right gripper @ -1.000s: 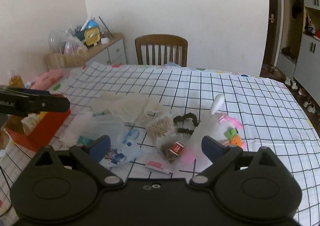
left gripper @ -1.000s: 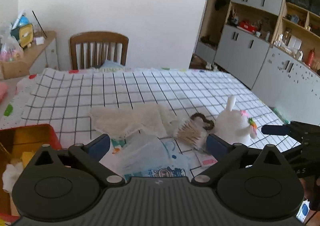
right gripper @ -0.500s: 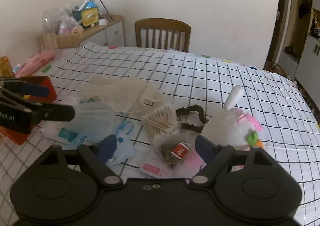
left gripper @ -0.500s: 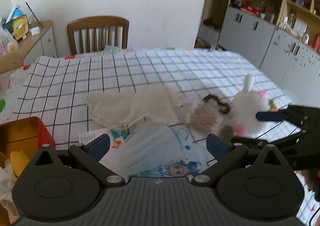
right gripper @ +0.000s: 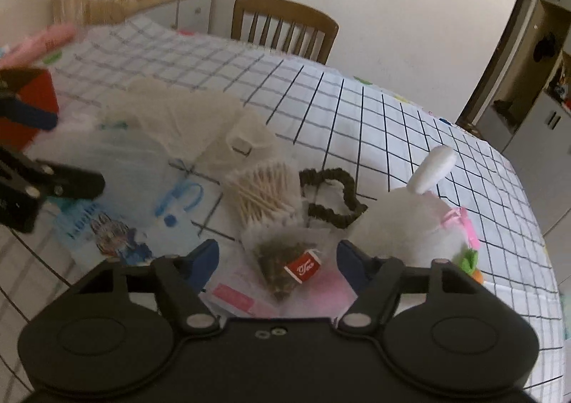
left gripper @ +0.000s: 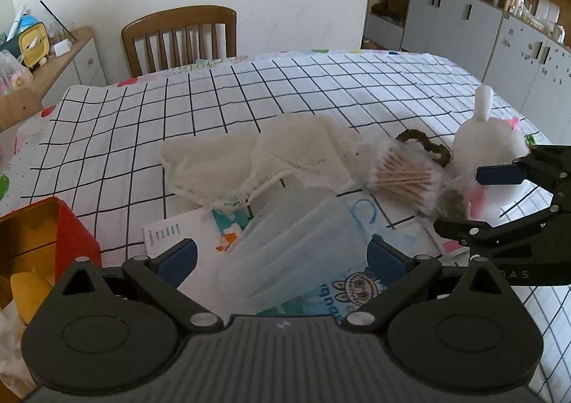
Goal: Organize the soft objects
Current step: 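Grasp the clear plastic bag with the left gripper while the right gripper grasps the red-labelled tea bag, then carry the plastic bag with the left gripper while the right gripper carries the tea bag to the tin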
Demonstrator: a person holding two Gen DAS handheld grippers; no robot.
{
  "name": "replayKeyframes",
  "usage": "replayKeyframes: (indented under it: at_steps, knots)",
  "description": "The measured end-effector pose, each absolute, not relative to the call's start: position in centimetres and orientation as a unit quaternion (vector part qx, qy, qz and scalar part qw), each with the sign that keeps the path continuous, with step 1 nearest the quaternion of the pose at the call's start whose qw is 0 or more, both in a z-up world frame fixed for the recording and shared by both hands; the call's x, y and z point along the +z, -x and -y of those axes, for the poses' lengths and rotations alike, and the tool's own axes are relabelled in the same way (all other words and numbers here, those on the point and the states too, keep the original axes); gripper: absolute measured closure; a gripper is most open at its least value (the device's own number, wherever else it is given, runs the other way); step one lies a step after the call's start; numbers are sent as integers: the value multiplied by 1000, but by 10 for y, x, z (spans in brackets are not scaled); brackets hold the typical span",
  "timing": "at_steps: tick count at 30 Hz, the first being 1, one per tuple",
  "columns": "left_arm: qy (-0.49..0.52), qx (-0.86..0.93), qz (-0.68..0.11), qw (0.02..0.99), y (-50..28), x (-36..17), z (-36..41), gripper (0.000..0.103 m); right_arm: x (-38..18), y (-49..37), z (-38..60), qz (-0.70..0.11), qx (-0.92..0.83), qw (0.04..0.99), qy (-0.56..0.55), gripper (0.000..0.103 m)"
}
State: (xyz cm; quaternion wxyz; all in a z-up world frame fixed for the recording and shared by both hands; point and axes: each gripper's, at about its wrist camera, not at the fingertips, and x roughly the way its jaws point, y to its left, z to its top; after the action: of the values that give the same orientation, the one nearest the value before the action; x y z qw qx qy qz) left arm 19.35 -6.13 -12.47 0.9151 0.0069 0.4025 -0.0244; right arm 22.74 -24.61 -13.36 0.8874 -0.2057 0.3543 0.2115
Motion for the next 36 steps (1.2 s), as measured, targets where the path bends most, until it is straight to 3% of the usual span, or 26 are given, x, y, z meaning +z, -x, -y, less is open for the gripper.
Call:
replayKeyframes:
  at_steps: [6,11,13,15,23,36]
  knots:
    - [-15,-20,-416,909,-197,-130,62,34,-142,-224,241,-351,207,882,236,50]
    - [-25,-17,-419,908,-197,-133,64,47,-142,-223,241,-348,208,881,244,68]
    - [-30,-13,-417,908,-196,-132,65,49,-141,-224,241,-347,208,881,245,70]
    - [-34,-15,-417,908,-195,-131,67,62,-140,-224,242,-347,208,882,241,74]
    - [-34,-12,-406,913,-191,-124,68,83,-132,-222,253,-338,200,895,209,85]
    - [8,-26,-370,929,-172,-94,68,91,-97,-207,278,-322,212,914,129,87]
